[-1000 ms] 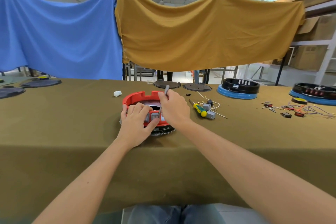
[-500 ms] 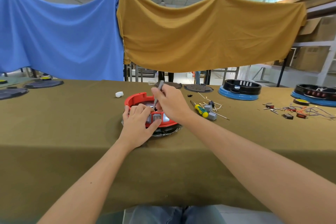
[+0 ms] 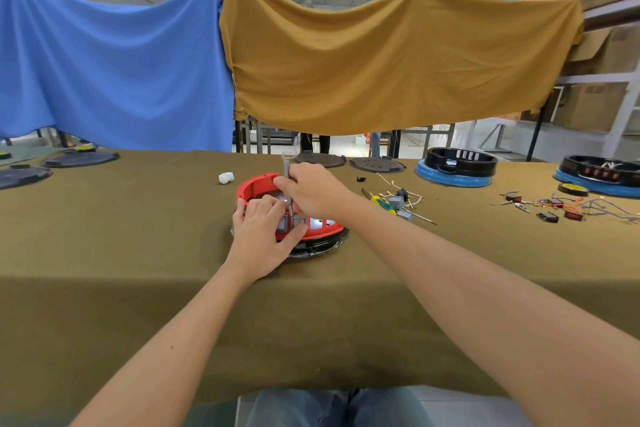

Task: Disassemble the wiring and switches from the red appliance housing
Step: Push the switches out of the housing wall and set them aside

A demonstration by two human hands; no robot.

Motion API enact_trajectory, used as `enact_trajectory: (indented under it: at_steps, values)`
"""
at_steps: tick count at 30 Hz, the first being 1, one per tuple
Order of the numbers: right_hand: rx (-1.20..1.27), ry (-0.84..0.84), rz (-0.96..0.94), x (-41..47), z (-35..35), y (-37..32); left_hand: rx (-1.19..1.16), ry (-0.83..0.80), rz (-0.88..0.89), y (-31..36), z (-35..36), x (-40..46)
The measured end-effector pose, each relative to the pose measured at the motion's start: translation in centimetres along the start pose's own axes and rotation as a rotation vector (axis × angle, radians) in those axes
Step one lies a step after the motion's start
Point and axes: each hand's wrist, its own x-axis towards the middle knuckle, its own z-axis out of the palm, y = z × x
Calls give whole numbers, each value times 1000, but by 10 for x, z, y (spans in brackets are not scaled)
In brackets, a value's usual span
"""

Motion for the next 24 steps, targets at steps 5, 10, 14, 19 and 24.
enact_trajectory:
  at_steps: [5, 10, 14, 19, 24]
  values:
    - [-127, -69, 68, 17, 0, -6, -3, -12, 3, -1, 0, 0]
    - [-58, -109, 76, 19, -2, -2, -9, -26, 6, 0, -2, 0]
    - [148, -11, 52, 5, -5, 8, -22, -14, 16, -2, -1, 0]
    - [22, -11, -25, -2, 0, 7, -25, -10, 13, -2, 0, 0]
    - [1, -73, 30, 9, -3, 1, -21, -27, 3, -1, -2, 1]
